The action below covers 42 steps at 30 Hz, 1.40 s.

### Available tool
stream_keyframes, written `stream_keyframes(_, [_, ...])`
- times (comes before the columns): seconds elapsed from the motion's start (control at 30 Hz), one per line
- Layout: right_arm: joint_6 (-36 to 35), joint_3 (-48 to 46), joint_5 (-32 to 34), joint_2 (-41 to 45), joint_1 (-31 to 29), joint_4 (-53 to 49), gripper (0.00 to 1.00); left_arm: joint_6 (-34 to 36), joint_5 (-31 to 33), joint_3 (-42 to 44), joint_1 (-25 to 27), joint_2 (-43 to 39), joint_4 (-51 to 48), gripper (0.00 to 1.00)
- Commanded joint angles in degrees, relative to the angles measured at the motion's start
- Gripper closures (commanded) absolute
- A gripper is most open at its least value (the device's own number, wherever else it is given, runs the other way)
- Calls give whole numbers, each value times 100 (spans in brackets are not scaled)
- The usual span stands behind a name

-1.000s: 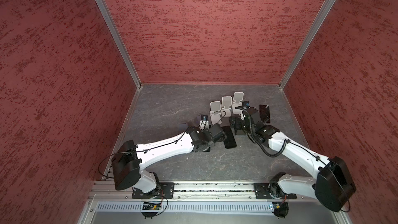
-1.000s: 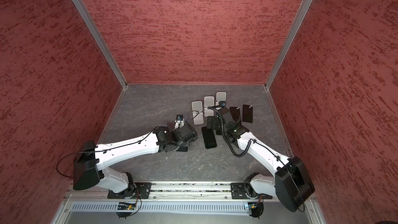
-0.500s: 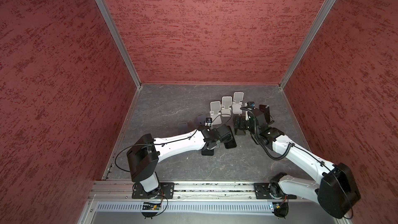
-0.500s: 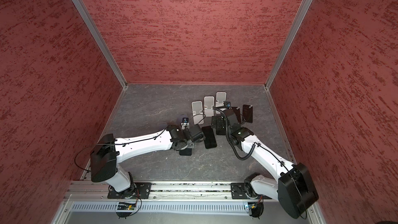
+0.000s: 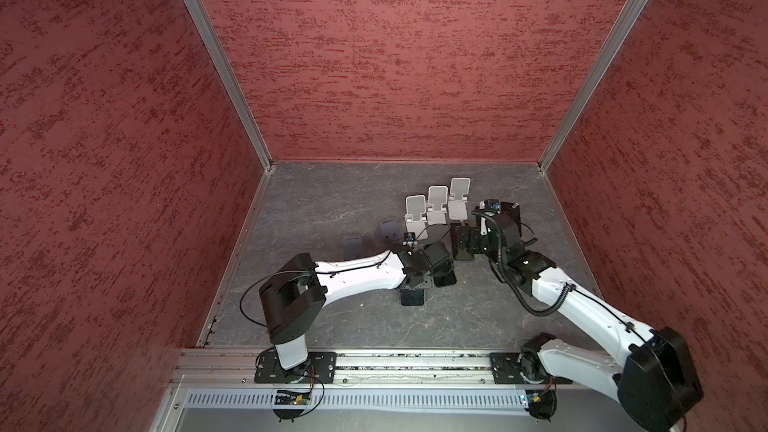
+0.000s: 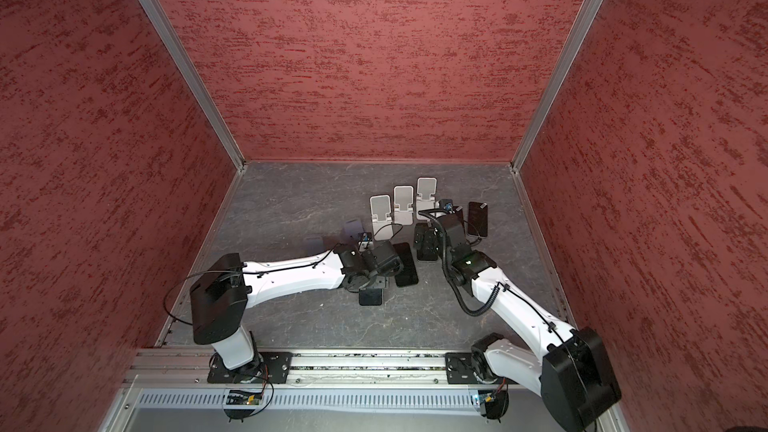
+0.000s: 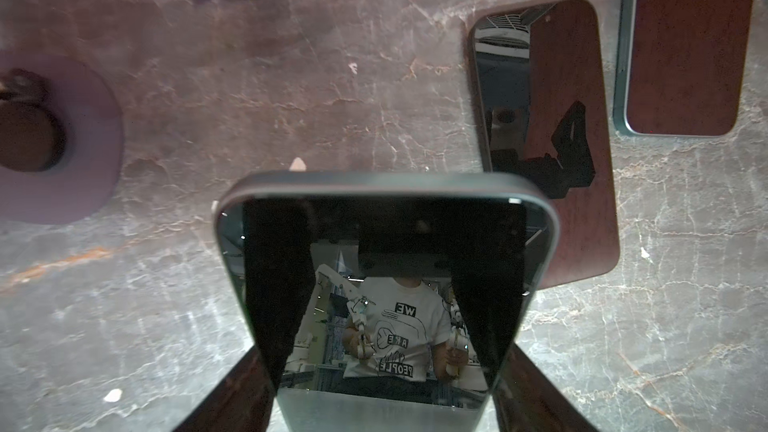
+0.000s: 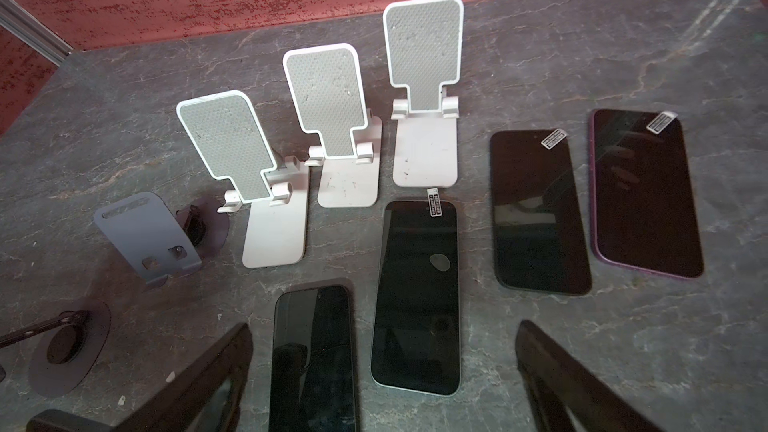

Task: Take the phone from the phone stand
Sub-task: 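Lower the black phone flat onto the table beside the other flat phones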

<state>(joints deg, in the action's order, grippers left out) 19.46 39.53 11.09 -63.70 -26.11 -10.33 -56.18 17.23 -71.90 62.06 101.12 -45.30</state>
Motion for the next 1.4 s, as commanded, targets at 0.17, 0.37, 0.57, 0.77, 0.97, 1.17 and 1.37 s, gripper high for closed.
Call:
stream_keyframes(0.17, [40, -129, -37, 259, 79, 132, 1, -106, -227, 36, -54, 197, 388, 35])
stream_keyframes(0.37, [52, -138, -46, 349, 90, 125, 1, -94, -390, 45, -115, 371, 491, 35])
stream_keyframes(0.57, [47, -130, -19, 350, 98, 126, 1, -108, -532, 44, -162, 520, 565, 35])
stream_keyframes(0.77, [58, -138, -30, 367, 106, 123, 1, -147, -614, 53, -203, 599, 597, 35])
stream_keyframes(0.97, [48, -138, -28, 378, 115, 123, 1, -182, -677, 44, -253, 672, 593, 35])
stream_keyframes(1.17, [22, -155, -11, 402, 128, 126, 1, -184, -704, 53, -329, 749, 576, 35])
stream_keyframes(1.37, [31, -165, -2, 445, 142, 117, 1, -191, -695, 88, -395, 847, 540, 36])
